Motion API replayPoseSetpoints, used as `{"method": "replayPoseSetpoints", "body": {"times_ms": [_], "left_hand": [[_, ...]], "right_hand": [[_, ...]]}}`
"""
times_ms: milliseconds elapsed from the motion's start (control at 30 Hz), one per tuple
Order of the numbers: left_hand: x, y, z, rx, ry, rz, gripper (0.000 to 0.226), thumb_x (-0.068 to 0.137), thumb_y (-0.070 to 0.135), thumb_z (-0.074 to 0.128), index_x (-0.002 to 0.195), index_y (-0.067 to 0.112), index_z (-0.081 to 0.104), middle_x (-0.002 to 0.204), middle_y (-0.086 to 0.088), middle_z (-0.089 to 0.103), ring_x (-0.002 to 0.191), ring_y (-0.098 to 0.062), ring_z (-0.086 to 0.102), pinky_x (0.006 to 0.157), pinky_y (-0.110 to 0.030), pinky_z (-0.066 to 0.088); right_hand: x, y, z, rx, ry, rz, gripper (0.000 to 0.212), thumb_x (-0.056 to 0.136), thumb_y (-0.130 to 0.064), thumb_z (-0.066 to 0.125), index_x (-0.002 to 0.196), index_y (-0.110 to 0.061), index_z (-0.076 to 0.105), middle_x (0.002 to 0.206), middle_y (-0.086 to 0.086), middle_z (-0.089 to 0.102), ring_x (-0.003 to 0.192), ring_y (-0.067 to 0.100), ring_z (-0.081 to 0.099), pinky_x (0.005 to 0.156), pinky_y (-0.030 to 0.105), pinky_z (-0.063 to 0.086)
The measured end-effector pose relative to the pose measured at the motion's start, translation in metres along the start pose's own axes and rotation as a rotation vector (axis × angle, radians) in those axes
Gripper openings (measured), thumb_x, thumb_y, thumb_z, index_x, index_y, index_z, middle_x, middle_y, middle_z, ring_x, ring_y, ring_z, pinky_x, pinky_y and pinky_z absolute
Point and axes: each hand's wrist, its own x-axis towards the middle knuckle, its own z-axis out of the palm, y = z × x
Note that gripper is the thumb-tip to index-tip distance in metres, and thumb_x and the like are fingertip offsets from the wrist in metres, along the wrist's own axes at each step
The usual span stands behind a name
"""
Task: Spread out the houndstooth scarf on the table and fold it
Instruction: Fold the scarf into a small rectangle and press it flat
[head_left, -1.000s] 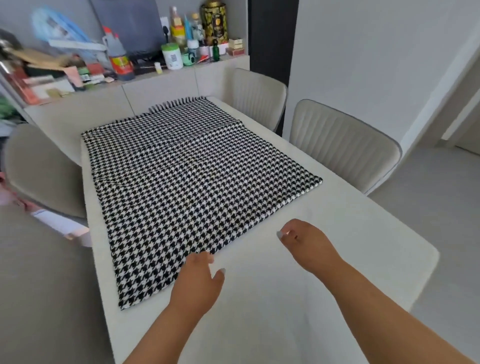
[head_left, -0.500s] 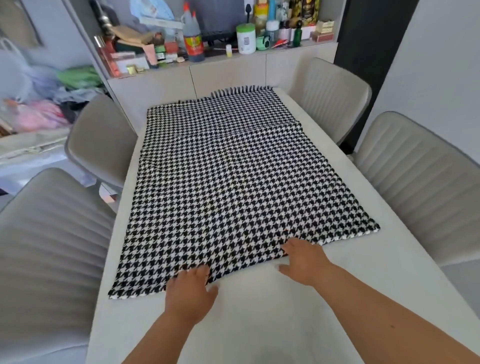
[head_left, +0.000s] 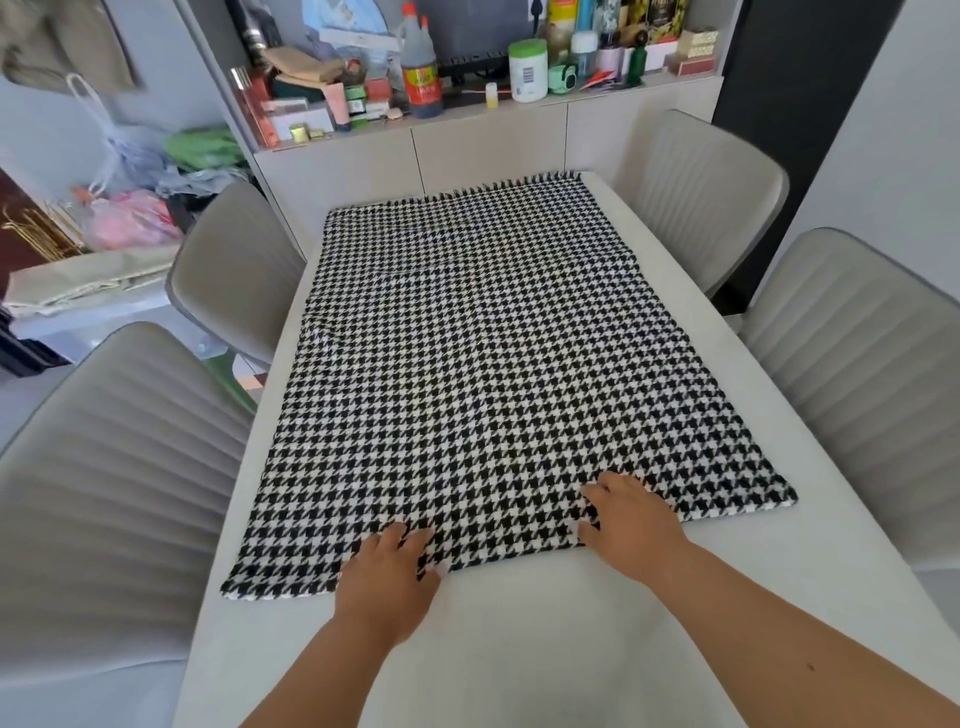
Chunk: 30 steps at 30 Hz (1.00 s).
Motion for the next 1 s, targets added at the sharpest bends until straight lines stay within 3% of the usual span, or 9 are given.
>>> {"method": "replayPoseSetpoints", "body": {"times_ms": [67,300,1000], "left_hand": [[-0.003,-0.002,0.003,-0.027,-0.03,0.006,0.055,0.095,0.054,0.034,0.147,0.036,0.027,0.154,0.005,0.026,0.138,-0.02,0.028,0.107,-0.038,0.039],[-0.026,0.0,0.016,-0.035,0.013,-0.008,0.052,0.094,0.053,0.037,0.143,0.038,0.031,0.15,0.008,0.029,0.134,-0.02,0.031,0.101,-0.036,0.042],[-0.201,-0.002,0.068,-0.126,-0.019,0.056,0.036,0.095,0.047,0.036,0.128,0.036,0.044,0.128,0.011,0.044,0.116,-0.014,0.042,0.089,-0.032,0.043]], "right_hand": [[-0.005,0.001,0.006,-0.008,-0.024,0.009,0.06,0.095,-0.051,0.039,0.146,-0.022,0.033,0.146,-0.002,0.034,0.131,0.019,0.034,0.102,0.035,0.041],[-0.033,-0.003,0.017,-0.048,-0.012,0.033,0.062,0.096,-0.055,0.034,0.148,-0.023,0.029,0.149,-0.002,0.031,0.132,0.02,0.032,0.104,0.035,0.039],[-0.211,-0.036,0.067,-0.015,0.04,0.202,0.035,0.098,-0.045,0.032,0.122,-0.026,0.049,0.115,-0.006,0.05,0.108,0.015,0.044,0.081,0.031,0.046]]}}
